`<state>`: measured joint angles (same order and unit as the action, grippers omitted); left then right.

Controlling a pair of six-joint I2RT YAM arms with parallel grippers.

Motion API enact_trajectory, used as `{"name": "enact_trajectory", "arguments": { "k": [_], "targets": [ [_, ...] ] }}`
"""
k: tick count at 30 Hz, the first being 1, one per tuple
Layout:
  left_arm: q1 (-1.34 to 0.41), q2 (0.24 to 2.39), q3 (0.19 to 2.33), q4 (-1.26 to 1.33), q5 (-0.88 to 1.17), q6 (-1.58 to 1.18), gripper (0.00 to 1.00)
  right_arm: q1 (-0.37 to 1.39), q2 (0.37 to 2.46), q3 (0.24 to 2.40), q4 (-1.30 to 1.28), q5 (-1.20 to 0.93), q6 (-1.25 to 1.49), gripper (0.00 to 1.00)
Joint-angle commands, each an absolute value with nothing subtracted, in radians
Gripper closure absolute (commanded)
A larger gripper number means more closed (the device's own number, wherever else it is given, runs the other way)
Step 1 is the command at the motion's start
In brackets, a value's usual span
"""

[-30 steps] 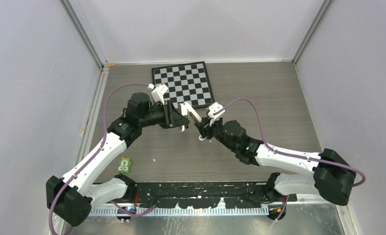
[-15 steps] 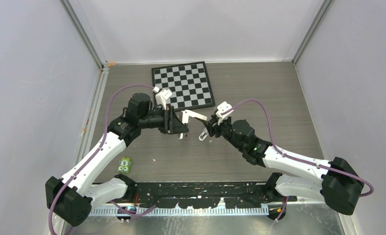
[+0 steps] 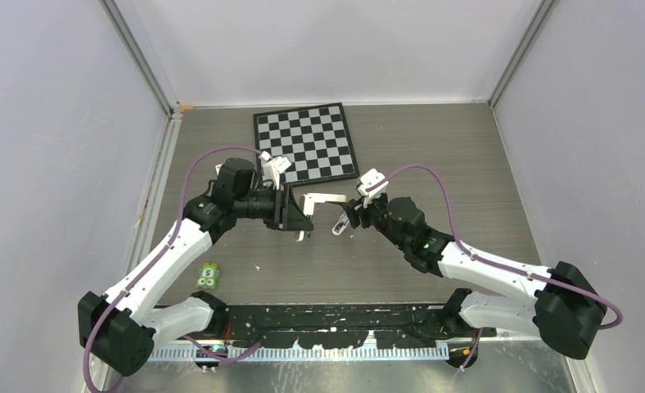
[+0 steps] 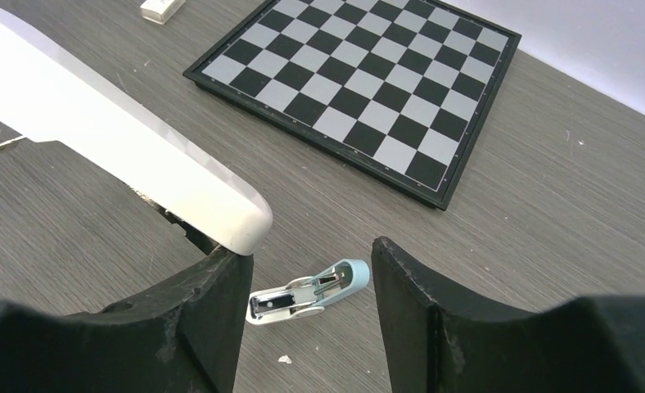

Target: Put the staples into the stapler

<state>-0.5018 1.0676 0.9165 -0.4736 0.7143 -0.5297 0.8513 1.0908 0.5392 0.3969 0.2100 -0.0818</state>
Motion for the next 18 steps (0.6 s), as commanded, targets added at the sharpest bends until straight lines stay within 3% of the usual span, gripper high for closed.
{"name": "enact_trajectory", "arguments": {
  "k": [1, 18],
  "targets": [
    [-0.511, 1.079, 0.940, -0.545, 0.797, -0.491, 1.00, 0.843, 1.106, 0.626, 0.475, 0.206, -0.112, 0.39],
    [-0.511, 1.079, 0.935, -0.575, 0.763, -0.469, 1.00, 0.809, 1.134, 0.655, 0.492, 0.214, -0.140, 0.33]
  ]
}}
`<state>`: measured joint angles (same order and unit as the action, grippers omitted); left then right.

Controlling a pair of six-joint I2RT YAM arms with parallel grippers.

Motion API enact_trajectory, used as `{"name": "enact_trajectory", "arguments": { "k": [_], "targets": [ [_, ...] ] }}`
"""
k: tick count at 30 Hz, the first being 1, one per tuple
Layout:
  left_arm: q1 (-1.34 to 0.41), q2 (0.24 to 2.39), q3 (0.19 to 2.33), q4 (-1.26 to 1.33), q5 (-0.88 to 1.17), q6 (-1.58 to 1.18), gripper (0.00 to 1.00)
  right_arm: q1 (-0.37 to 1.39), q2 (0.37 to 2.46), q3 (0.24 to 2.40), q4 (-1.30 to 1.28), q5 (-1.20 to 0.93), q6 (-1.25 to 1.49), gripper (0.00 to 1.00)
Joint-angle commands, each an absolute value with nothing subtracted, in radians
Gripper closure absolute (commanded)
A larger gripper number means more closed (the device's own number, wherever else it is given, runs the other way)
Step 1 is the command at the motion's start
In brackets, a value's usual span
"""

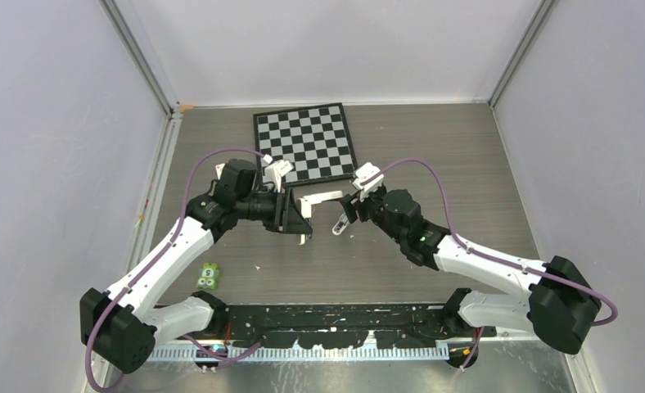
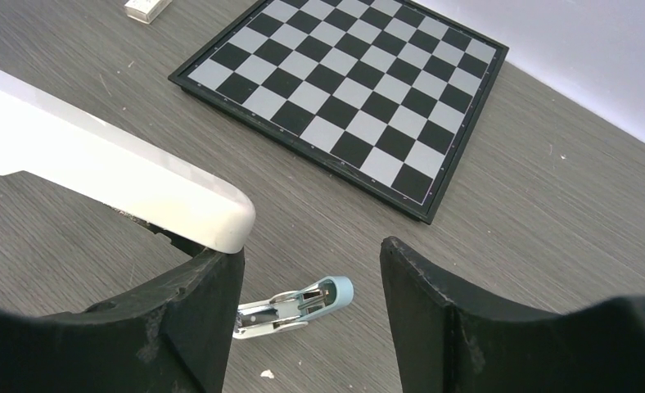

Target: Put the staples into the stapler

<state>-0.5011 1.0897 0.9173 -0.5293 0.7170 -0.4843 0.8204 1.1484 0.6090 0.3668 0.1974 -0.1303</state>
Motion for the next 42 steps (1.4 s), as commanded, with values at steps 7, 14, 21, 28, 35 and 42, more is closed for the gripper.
{"name": "enact_trajectory", "arguments": {
  "k": [7, 14, 21, 28, 35, 42],
  "targets": [
    [-0.511, 1.088, 0.943, -0.590, 0.786, -0.454, 1.00, 0.773, 1.108, 0.644, 0.487, 0.206, -0.149, 0.33],
    [-0.511, 1.100, 0.952, -0.614, 0.825, -0.414, 1.00, 0.757, 1.128, 0.650, 0.495, 0.167, -0.182, 0.32],
    [-0.511, 1.126, 0.976, -0.676, 0.818, -0.364, 1.00, 0.744, 1.137, 0.666, 0.501, 0.193, -0.219, 0.30],
    [-0.508, 1.144, 1.012, -0.735, 0.802, -0.330, 1.00, 0.725, 1.141, 0.707, 0.465, 0.176, -0.253, 0.30],
    [-0.488, 1.100, 0.995, -0.650, 0.757, -0.398, 1.00, 0.725, 1.136, 0.742, 0.342, 0.159, -0.129, 0.30],
    [-0.469, 1.031, 0.950, -0.428, 0.718, -0.498, 1.00, 0.725, 0.969, 0.828, 0.084, 0.119, 0.355, 0.28]
  ]
}}
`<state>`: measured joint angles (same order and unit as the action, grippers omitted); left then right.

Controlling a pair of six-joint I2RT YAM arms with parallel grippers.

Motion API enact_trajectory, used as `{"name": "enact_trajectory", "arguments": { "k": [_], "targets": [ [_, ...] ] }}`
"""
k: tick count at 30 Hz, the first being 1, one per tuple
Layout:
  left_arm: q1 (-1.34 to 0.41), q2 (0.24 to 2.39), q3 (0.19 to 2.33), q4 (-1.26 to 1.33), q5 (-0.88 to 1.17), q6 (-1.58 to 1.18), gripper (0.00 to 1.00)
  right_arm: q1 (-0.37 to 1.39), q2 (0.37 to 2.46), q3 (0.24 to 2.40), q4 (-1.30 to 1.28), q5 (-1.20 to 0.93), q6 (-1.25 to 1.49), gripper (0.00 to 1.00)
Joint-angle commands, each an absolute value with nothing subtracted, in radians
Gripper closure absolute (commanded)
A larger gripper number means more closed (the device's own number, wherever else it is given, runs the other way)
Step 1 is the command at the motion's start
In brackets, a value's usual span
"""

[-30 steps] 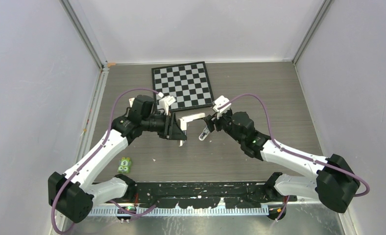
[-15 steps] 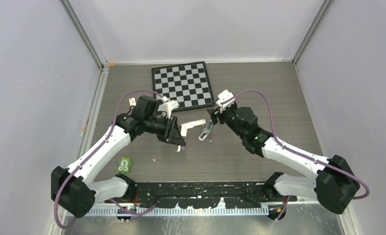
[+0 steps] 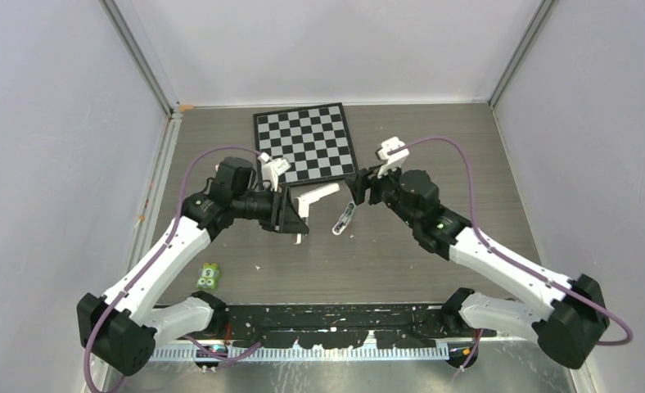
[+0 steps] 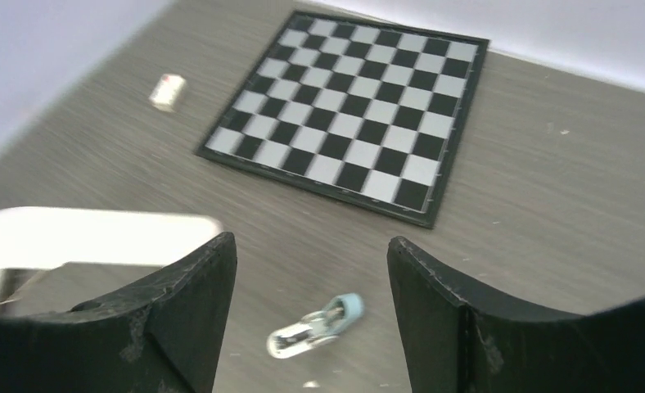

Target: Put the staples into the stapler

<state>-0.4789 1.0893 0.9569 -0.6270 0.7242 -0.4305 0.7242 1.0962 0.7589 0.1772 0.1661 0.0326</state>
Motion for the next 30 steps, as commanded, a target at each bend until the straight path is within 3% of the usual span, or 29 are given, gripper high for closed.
{"name": "enact_trajectory", "arguments": {
  "k": [1, 9, 12, 18, 24, 30],
  "targets": [
    [-0.468, 1.021, 0.940, -0.387, 0.714, -0.513, 1.00, 0.725, 0.947, 0.824, 0.085, 0.083, 0.420, 0.26],
    [-0.468, 0.980, 0.892, -0.127, 0.749, -0.625, 1.00, 0.724, 0.940, 0.740, 0.384, -0.156, 0.793, 0.10],
    [-0.468, 0.975, 0.876, -0.030, 0.780, -0.677, 1.00, 0.727, 0.992, 0.735, 0.492, -0.207, 0.847, 0.11],
    [-0.468, 0.994, 0.859, 0.093, 0.845, -0.740, 1.00, 0.750, 1.110, 0.736, 0.707, -0.303, 0.904, 0.22],
    [-0.468, 1.001, 0.830, 0.195, 0.884, -0.796, 1.00, 0.780, 1.183, 0.773, 0.762, -0.322, 0.903, 0.33],
    [-0.469, 1.006, 0.828, 0.190, 0.900, -0.794, 1.00, 0.784, 1.200, 0.767, 0.816, -0.328, 0.908, 0.62]
  ]
}}
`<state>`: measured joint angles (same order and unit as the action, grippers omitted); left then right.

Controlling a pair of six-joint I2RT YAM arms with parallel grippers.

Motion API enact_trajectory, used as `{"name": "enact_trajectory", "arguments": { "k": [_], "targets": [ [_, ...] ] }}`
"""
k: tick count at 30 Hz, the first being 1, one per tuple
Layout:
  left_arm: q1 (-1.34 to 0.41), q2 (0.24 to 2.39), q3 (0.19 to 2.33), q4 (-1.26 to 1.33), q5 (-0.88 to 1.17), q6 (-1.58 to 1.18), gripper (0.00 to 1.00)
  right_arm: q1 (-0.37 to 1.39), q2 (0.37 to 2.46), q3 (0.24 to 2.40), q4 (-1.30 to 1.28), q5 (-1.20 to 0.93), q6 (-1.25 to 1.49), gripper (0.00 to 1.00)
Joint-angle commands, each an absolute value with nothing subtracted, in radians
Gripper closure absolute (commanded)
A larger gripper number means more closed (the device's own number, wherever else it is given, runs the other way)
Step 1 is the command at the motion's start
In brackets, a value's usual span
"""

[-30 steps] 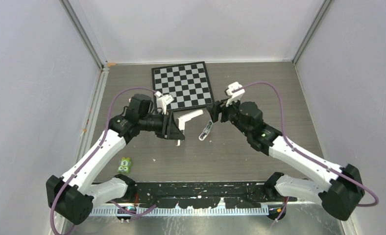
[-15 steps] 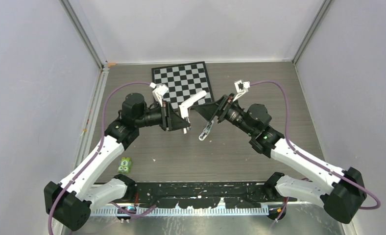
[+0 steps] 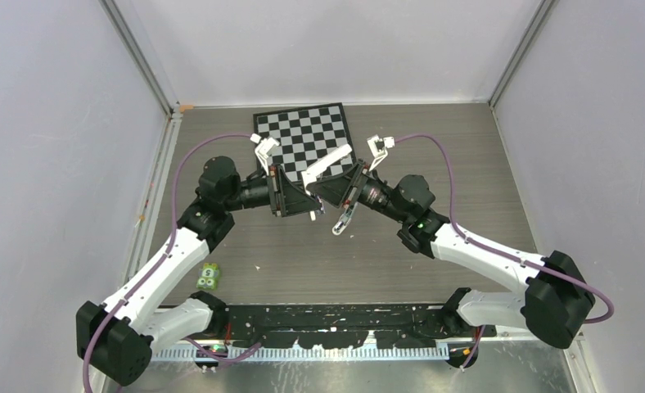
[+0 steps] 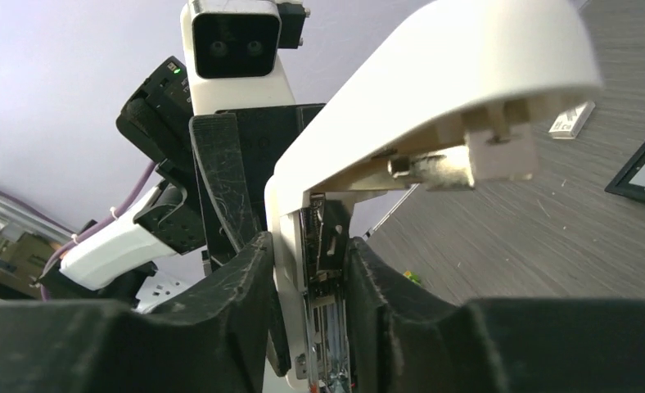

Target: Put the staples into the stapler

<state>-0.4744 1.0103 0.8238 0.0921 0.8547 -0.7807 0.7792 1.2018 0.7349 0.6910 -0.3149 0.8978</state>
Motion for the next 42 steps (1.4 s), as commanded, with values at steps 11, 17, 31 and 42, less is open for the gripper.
{"name": "enact_trajectory", "arguments": {
  "k": [11, 17, 31, 42],
  "targets": [
    [-0.469, 0.992, 0.826, 0.074, 0.857, -0.733, 0.63, 0.781, 1.174, 0.735, 0.914, -0.313, 0.937, 0.85],
    [-0.468, 0.913, 0.826, -0.103, 0.780, -0.588, 0.31, 0.759, 1.137, 0.728, 0.834, -0.244, 0.905, 0.87],
    [-0.468, 0.838, 0.906, -0.461, 0.535, -0.291, 0.26, 0.688, 1.001, 0.754, 0.323, 0.035, 0.607, 0.89],
    [-0.468, 0.701, 0.801, -0.501, 0.262, -0.223, 0.00, 0.564, 1.051, 0.803, -0.213, 0.405, 0.431, 0.88]
  ]
}}
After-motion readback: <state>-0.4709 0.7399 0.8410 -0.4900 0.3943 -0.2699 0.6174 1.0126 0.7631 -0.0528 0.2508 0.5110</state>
